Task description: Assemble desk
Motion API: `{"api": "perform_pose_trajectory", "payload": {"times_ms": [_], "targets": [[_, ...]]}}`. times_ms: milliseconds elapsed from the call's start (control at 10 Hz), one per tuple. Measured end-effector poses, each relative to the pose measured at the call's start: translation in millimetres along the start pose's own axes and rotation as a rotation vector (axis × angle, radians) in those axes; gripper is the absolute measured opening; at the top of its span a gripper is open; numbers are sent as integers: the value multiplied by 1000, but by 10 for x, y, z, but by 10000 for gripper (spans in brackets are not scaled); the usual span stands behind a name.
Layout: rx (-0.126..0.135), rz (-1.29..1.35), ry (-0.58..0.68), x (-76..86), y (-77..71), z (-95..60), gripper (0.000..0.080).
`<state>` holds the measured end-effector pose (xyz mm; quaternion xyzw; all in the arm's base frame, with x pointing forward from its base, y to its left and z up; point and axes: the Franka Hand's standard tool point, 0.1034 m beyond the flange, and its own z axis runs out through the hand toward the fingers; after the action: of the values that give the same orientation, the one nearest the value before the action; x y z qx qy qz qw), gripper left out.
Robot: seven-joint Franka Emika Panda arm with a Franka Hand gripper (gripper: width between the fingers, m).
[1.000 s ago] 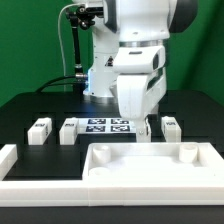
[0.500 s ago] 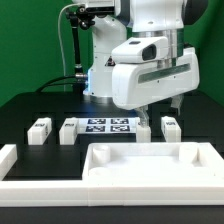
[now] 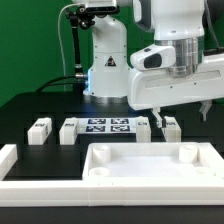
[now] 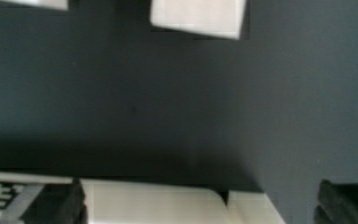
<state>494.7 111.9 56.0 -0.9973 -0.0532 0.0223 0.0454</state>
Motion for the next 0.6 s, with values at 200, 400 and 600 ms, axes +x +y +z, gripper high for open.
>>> {"api": "perform_pose_trajectory", "payload": {"times_ms": [200,400,600], "targets": [[8,94,-171,-212,2,52,648],[20,119,-365,-84,-41,44,648],[27,111,-509,-144,-59,62,648]]}}
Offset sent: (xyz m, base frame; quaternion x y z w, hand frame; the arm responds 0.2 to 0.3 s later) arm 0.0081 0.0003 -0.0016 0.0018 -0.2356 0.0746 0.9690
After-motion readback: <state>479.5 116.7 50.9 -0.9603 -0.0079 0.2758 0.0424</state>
